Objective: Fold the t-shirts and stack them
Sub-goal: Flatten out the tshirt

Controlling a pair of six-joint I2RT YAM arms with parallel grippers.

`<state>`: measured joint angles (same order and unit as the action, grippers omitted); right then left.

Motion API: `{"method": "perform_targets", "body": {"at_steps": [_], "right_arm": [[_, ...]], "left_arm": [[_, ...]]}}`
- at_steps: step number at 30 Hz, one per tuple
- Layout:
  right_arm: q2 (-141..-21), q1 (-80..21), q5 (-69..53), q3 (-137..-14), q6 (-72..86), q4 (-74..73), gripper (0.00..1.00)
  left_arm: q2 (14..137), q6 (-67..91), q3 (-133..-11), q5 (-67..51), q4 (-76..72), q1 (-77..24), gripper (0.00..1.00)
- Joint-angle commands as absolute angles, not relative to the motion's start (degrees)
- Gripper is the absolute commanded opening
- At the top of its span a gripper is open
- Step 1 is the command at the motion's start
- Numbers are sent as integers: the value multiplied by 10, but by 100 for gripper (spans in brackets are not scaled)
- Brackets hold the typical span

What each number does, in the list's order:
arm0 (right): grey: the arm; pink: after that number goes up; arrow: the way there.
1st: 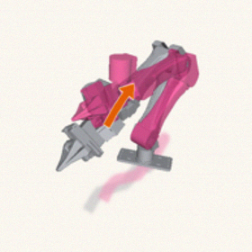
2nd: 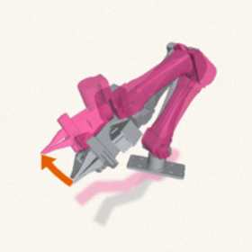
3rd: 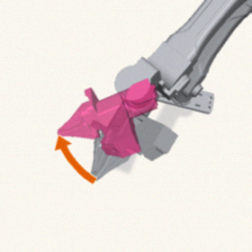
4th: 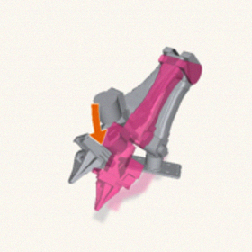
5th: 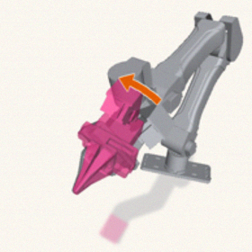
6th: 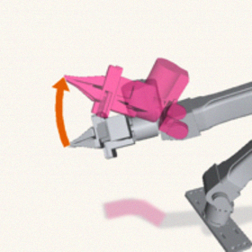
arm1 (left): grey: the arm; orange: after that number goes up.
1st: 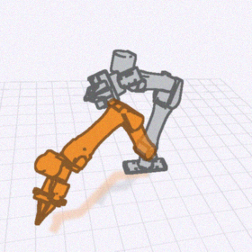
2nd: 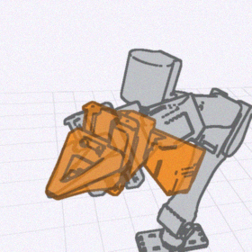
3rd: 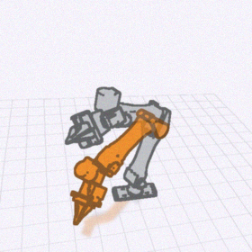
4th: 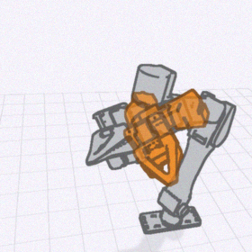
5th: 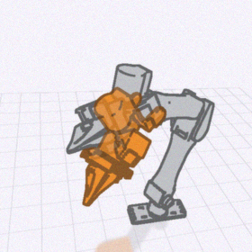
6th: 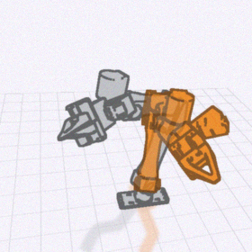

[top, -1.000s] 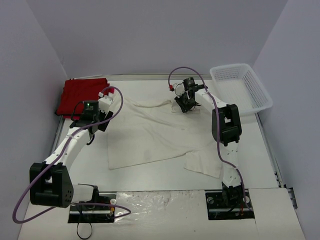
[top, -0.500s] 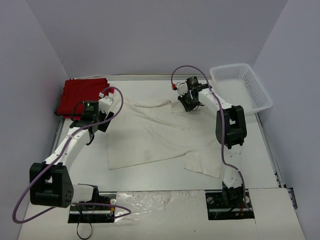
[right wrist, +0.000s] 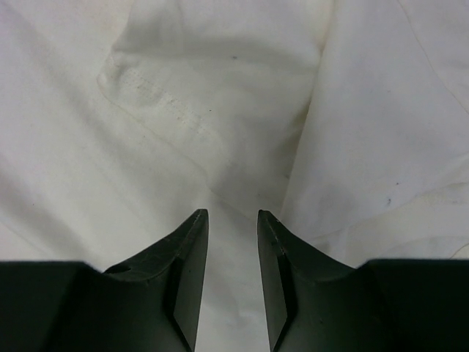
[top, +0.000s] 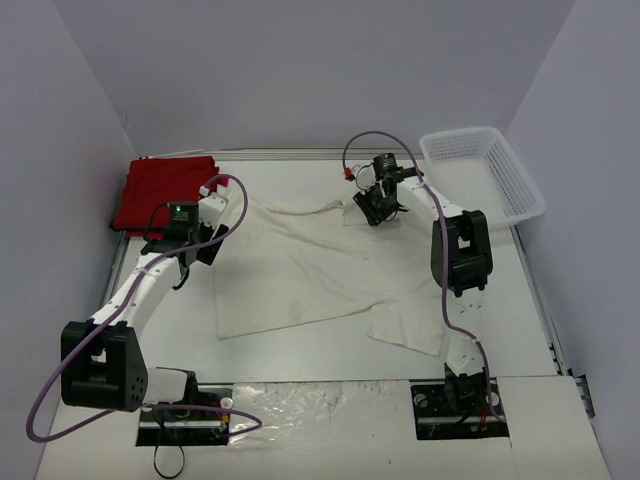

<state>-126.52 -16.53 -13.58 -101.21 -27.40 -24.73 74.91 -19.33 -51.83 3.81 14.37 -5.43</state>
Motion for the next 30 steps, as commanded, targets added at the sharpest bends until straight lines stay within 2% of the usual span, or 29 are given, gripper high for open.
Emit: {"method": "perform_targets", "body": {"at_steps": [1,11,12,14,19,23,30], "right_arm": [[-1284,-163,-142,-1041,-279,-268,30],[-1315,-168,-139,-1073,-278,-277,24],[-1317,-168,-139,-1073,-277,-276,19],[-1317,-168,-139,-1075,-276,-277,15],[-1311,-170,-134,-1077,-275,-278,16],[-1307,-171,-133,-1077,-273,-278,0],[-1287,-171,-124,-1068,-272,-279,0]], "left_arm": [[751,-192,-532,33,144,-50,74],[758,-193,-528,33,140,-50,74],[762,-193,-527,33,139,-50,74],[764,-194,-527,33,141,-50,74],[762,-194,-525,29,140,-51,74],[763,-194,-524,27,141,-50,74],[762,-193,-524,26,142,-50,74]]}}
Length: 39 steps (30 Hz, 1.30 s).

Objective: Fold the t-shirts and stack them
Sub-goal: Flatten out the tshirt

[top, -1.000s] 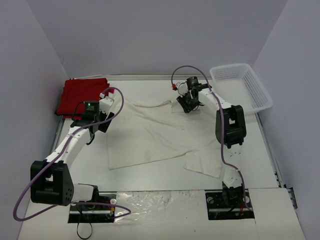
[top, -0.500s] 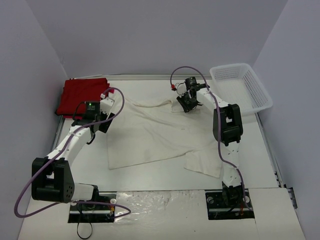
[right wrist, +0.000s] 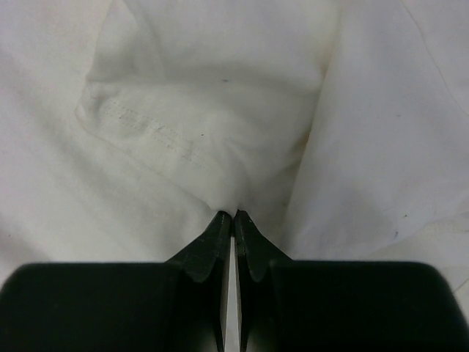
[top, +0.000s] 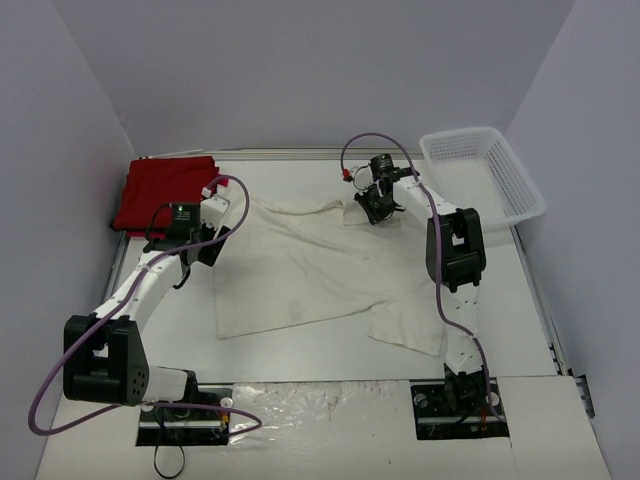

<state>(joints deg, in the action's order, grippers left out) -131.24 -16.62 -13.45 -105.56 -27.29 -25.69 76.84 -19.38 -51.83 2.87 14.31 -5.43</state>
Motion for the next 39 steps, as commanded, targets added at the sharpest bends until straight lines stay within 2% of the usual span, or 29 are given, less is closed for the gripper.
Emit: {"method": "perform_targets", "body": {"at_steps": [1,6,10,21,27,39], "right_arm": [[-1280,-171,-123,-1066,-272,-279,0],[-1232,-171,-96,-1075,-275,-277,0],[-1233,-166,-72,-1142,-280,-277,0],[-1410,-152,-4,-1404,-298,-265,0],[-1476,-152,-2,-1423,-317,-177,0],[-1596,-161,97,-1483,-347,-5,0]], "left_arm": [[762,-193,-524,26,142,-50,74],[756,-191,-526,27,141,-50,74],[754,-189,-531,33,135,-51,74],[785,-198,-544,68,131,-50,74],[816,-204,-543,72,133,-50,74],[829,-204,-538,75,130,-50,73]]}}
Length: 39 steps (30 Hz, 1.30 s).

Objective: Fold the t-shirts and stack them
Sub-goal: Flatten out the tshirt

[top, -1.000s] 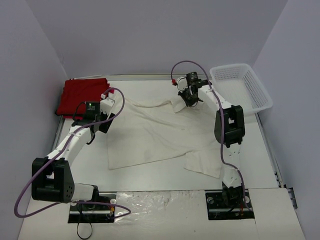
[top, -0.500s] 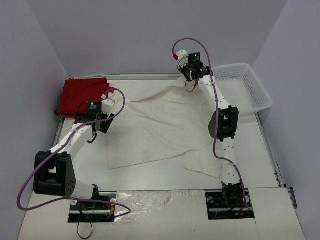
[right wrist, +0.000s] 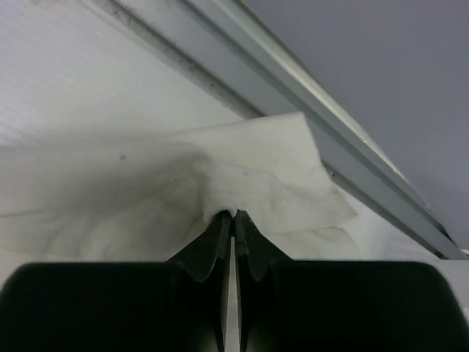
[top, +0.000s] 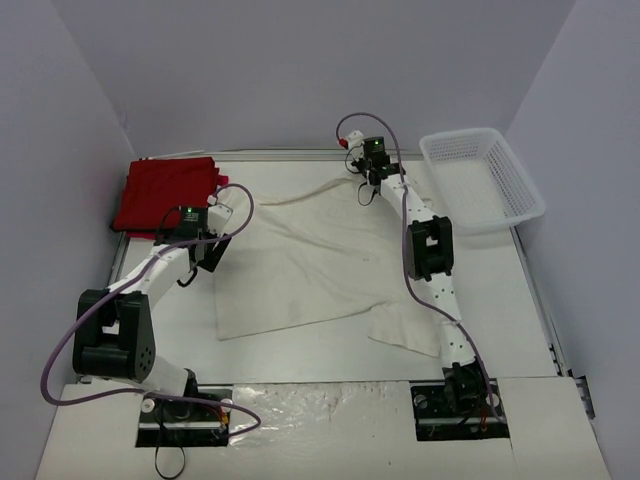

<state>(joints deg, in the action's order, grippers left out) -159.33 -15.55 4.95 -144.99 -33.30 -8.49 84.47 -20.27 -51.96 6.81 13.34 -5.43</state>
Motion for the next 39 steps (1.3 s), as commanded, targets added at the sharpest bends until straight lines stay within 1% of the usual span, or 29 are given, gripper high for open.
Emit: {"method": "perform_targets", "body": {"at_steps": [1,8,14,19,21,22,23,24,25,27,28,29,31,33,34,38,39], "right_arm": [[-1604,-161,110,-1481,-349,18,0],[-1635,-162,134,-1478,-371,133,0],[-1658,-164,156,-1475,-386,190,0],[-1663,-169,228,-1457,-407,273,0],[-1650,-168,246,-1443,-405,300,11],[-1644,-169,250,-1439,-402,308,12],[-1629,-169,255,-1435,-397,310,21],[-1621,-169,261,-1427,-390,309,33],[-1610,-169,262,-1420,-388,299,38],[-1569,-170,270,-1378,-381,300,42],[-1555,-170,275,-1364,-379,295,56],[-1529,-170,277,-1352,-377,289,62],[-1485,-169,287,-1311,-369,273,59],[-1455,-168,292,-1284,-353,241,59],[-1439,-167,287,-1254,-337,227,64],[-1327,-166,273,-1153,-301,201,68],[-1311,-167,270,-1137,-299,194,71]], "left_arm": [[828,-204,-537,74,131,-50,73],[840,-204,-533,73,130,-50,73],[846,-206,-532,77,127,-50,73],[851,-206,-533,73,130,-50,73],[849,-206,-530,69,130,-50,74],[848,-206,-530,68,130,-50,74],[846,-206,-529,65,130,-50,74],[846,-206,-530,63,132,-50,74],[843,-205,-530,63,133,-50,74],[835,-204,-528,57,133,-50,75],[831,-204,-527,56,133,-50,75],[829,-204,-526,55,134,-50,75],[822,-204,-526,48,140,-50,76],[818,-203,-526,40,144,-50,76],[814,-203,-526,37,145,-50,76],[794,-196,-526,15,148,-51,77],[788,-193,-527,11,149,-51,77]]}}
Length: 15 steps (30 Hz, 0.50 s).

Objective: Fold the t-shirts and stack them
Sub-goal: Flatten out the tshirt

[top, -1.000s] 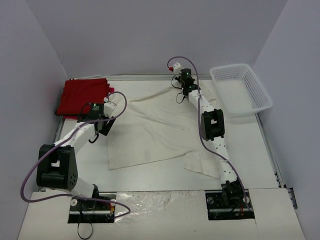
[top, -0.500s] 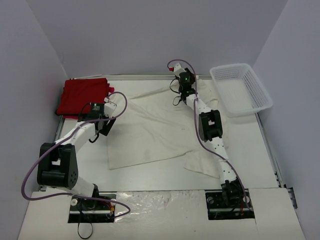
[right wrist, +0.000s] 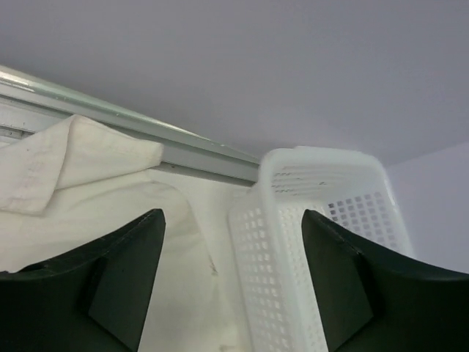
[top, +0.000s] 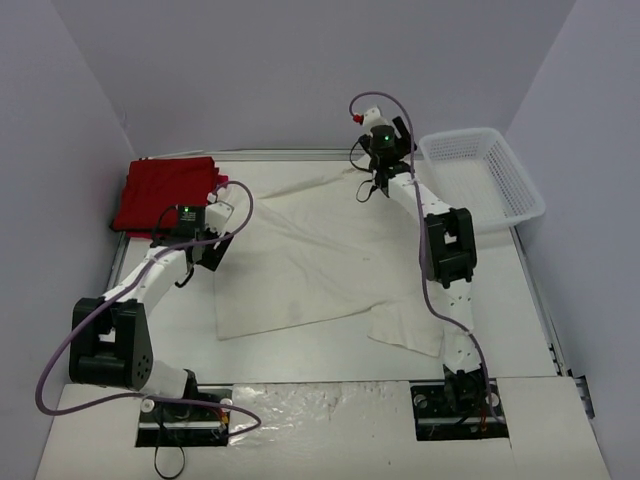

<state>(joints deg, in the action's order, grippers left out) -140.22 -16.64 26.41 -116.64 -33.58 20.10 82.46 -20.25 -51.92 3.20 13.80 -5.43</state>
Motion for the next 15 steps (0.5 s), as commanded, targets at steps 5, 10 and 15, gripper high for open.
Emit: {"method": "perform_targets", "body": {"at_steps": [5,10,15], "right_arm": [[-1246,-164,206,-1090,-272,77,41],[-1229,-160,138,-1070,-231,-6,0],[-1271,-149,71,-1113,-205,-91,0]], "left_arm": [[766,-192,-527,-3,145,-52,80],[789,-188,-544,-25,149,-55,79],[805,-185,-559,-20,149,-62,79]]}}
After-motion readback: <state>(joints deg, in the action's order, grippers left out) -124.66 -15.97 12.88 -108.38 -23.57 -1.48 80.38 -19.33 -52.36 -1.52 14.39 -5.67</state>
